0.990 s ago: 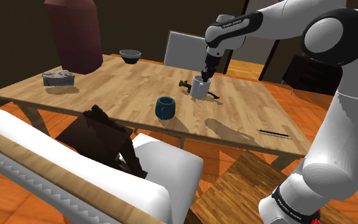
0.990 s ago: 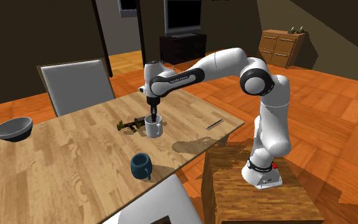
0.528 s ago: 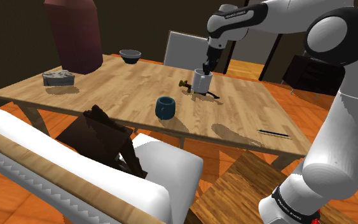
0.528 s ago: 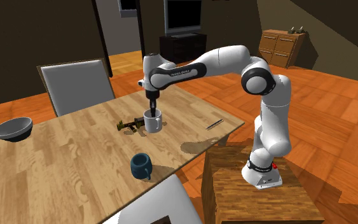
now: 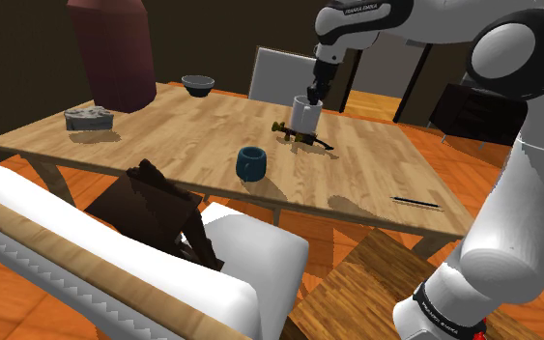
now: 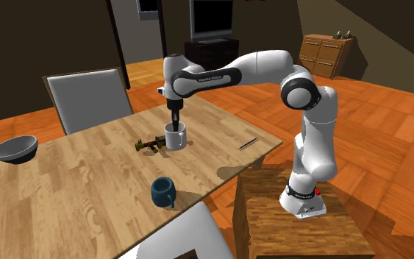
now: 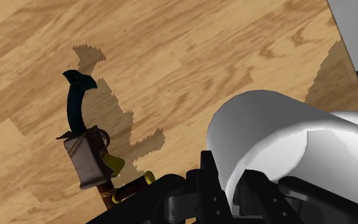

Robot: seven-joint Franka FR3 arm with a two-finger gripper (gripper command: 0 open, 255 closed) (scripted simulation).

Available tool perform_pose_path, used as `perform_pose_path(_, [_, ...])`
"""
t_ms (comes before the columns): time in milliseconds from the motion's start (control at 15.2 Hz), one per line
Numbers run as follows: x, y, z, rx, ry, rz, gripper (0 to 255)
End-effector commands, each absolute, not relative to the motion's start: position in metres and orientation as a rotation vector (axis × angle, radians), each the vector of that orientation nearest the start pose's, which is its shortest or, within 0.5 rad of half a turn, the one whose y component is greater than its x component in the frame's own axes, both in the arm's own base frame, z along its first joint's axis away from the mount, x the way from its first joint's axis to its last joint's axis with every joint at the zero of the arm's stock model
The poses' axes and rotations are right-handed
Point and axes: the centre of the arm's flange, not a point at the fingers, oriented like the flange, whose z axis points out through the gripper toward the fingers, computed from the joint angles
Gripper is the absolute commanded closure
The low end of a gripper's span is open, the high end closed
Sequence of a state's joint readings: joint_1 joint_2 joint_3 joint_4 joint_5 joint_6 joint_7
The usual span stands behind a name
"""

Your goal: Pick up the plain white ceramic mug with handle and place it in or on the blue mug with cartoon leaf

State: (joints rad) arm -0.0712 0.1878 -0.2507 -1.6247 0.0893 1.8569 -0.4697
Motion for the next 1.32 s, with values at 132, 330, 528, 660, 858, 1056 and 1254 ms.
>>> perform_pose_path(132, [0.604,-0.130,0.524,-3.116,-0.203,-0.097,255])
perform_pose_path(330, [0.610,-0.091,0.528,-3.116,-0.203,-0.097,255])
perform_pose_path(528, [0.615,-0.052,0.531,-3.116,-0.203,-0.097,255])
perform_pose_path(660, [0.619,-0.026,0.534,-3.116,-0.203,-0.097,255])
perform_pose_path(858, [0.625,0.013,0.538,-3.116,-0.203,-0.097,255])
perform_pose_path(1056, [0.628,0.034,0.534,-3.116,-0.203,-0.097,255])
perform_pose_path(1254, [0.628,0.034,0.518,-3.116,-0.203,-0.097,255])
